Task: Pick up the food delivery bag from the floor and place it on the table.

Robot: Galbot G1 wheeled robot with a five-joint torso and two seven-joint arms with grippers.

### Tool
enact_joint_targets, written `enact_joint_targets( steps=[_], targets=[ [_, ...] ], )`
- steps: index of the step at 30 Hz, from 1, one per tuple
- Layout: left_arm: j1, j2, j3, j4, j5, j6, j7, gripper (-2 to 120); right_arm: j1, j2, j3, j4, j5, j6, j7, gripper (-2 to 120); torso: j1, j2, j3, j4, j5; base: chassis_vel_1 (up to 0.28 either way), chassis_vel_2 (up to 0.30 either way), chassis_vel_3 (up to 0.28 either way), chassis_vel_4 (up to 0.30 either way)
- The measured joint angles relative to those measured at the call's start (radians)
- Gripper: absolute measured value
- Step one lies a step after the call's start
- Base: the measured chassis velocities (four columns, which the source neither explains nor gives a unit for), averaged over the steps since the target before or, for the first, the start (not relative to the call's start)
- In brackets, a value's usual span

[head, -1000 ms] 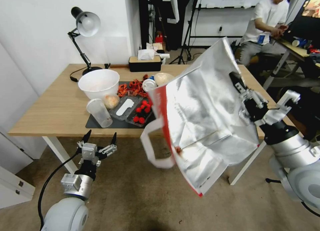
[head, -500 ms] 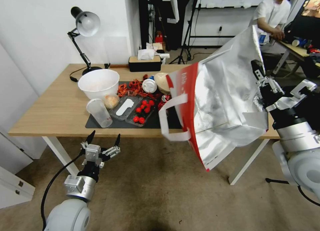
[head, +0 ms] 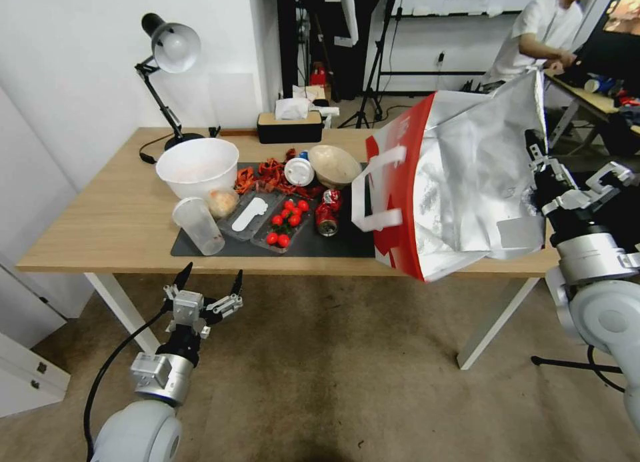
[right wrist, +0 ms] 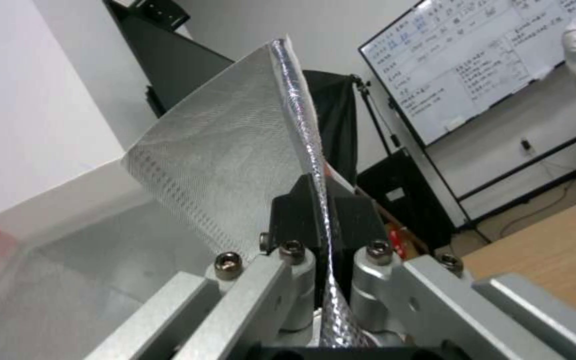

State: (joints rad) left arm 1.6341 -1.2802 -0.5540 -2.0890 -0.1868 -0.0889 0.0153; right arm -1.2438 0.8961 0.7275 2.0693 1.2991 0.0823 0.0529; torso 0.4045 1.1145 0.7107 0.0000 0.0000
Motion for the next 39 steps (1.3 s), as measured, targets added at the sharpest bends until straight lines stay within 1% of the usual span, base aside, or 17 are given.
enact_joint_targets(
  steps=[5, 6, 8, 9, 10, 11, 13, 15, 16, 19, 21, 24, 25, 28, 29, 32, 39],
  targets=[
    [-0.003, 0.001, 0.003, 0.004, 0.000, 0.002, 0.001, 100, 0.016, -0.006, -0.001, -0.031, -0.009, -0.012, -0.009, 0, 0.000, 0.000, 0.000, -0.0001, 0.0000, 0.000, 0.000, 0.000, 0.000],
    [-0.003, 0.001, 0.004, 0.004, 0.001, 0.002, 0.001, 100, 0.020, -0.008, -0.002, -0.040, -0.013, -0.017, -0.015, 2, 0.000, 0.000, 0.000, -0.0001, 0.0000, 0.000, 0.000, 0.000, 0.000],
    [-0.003, 0.001, 0.005, 0.006, 0.002, 0.002, 0.002, 100, 0.032, -0.010, -0.007, -0.054, -0.020, -0.022, -0.017, 12, 0.000, 0.000, 0.000, -0.0001, 0.0000, 0.000, 0.000, 0.000, 0.000],
    [-0.003, 0.001, 0.005, 0.006, 0.002, 0.002, 0.002, 100, 0.032, -0.010, -0.007, -0.054, -0.020, -0.022, -0.017, 12, 0.000, 0.000, 0.000, -0.0001, 0.0000, 0.000, 0.000, 0.000, 0.000],
    [-0.003, 0.001, 0.005, 0.006, 0.002, 0.002, 0.002, 100, 0.038, -0.010, -0.009, -0.060, -0.021, -0.023, -0.017, 15, 0.000, 0.000, 0.000, 0.0000, 0.0000, 0.000, 0.000, 0.000, 0.000],
    [-0.003, 0.001, 0.005, 0.006, 0.002, 0.002, 0.002, 100, 0.047, -0.011, -0.013, -0.070, -0.025, -0.024, -0.016, 22, 0.000, 0.000, 0.000, 0.0000, 0.0000, 0.000, 0.000, 0.000, 0.000],
    [-0.004, 0.001, 0.005, 0.006, 0.002, 0.002, 0.002, 100, 0.053, -0.011, -0.015, -0.076, -0.027, -0.024, -0.016, 25, 0.000, 0.000, 0.000, 0.0000, 0.0000, 0.000, 0.000, 0.000, 0.000],
    [-0.004, 0.002, 0.005, 0.007, 0.002, 0.002, 0.002, 100, 0.065, -0.014, -0.018, -0.090, -0.029, -0.025, -0.016, 35, 0.000, 0.000, 0.000, 0.0001, 0.0000, 0.000, 0.000, 0.000, 0.000],
    [-0.004, 0.002, 0.005, 0.007, 0.002, 0.002, 0.002, 100, 0.065, -0.014, -0.018, -0.090, -0.029, -0.025, -0.016, 35, 0.000, 0.000, 0.000, 0.0001, 0.0000, 0.000, 0.000, 0.000, 0.000],
    [-0.005, 0.001, 0.005, 0.012, 0.002, 0.001, 0.001, 100, 0.071, -0.016, -0.021, -0.106, -0.035, -0.028, -0.021, 52, 0.000, 0.000, 0.000, 0.0000, 0.0000, 0.000, 0.000, 0.000, 0.000],
    [-0.005, 0.000, 0.005, 0.013, 0.003, 0.000, 0.001, 100, 0.072, -0.016, -0.021, -0.108, -0.036, -0.028, -0.024, 55, 0.000, 0.000, 0.000, 0.0000, 0.0000, 0.000, 0.000, 0.000, 0.000],
    [-0.006, -0.001, 0.006, 0.013, 0.003, -0.001, -0.001, 100, 0.080, -0.021, -0.024, -0.120, -0.045, -0.028, -0.042, 70, 0.000, 0.000, 0.000, -0.0001, 0.0000, 0.000, 0.000, 0.000, 0.000],
    [-0.006, -0.001, 0.006, 0.013, 0.003, -0.001, -0.001, 100, 0.080, -0.021, -0.024, -0.120, -0.045, -0.028, -0.042, 70, 0.000, 0.000, 0.000, -0.0001, 0.0000, 0.000, 0.000, 0.000, 0.000],
    [-0.004, -0.002, 0.008, 0.013, 0.005, -0.001, -0.002, 100, 0.098, -0.036, -0.031, -0.142, -0.054, -0.022, -0.069, 84, 0.000, 0.000, 0.000, 0.0000, 0.0000, 0.000, 0.000, 0.000, 0.000],
    [-0.004, -0.002, 0.008, 0.013, 0.005, -0.001, -0.002, 100, 0.098, -0.036, -0.031, -0.142, -0.054, -0.022, -0.069, 84, 0.000, 0.000, 0.000, 0.0000, 0.0000, 0.000, 0.000, 0.000, 0.000],
    [0.000, -0.005, 0.010, 0.013, 0.010, -0.002, -0.004, 100, 0.106, -0.045, -0.033, -0.144, -0.054, -0.021, -0.077, 97, 0.000, 0.000, 0.000, 0.0000, -0.0001, 0.000, 0.000, 0.000, 0.000],
    [-0.002, -0.005, 0.009, 0.012, 0.011, -0.003, -0.007, 100, 0.098, -0.049, -0.032, -0.139, -0.056, -0.021, -0.087, 100, 0.000, 0.000, 0.000, 0.0000, 0.0001, 0.000, 0.000, 0.000, 0.000]
  ],
)
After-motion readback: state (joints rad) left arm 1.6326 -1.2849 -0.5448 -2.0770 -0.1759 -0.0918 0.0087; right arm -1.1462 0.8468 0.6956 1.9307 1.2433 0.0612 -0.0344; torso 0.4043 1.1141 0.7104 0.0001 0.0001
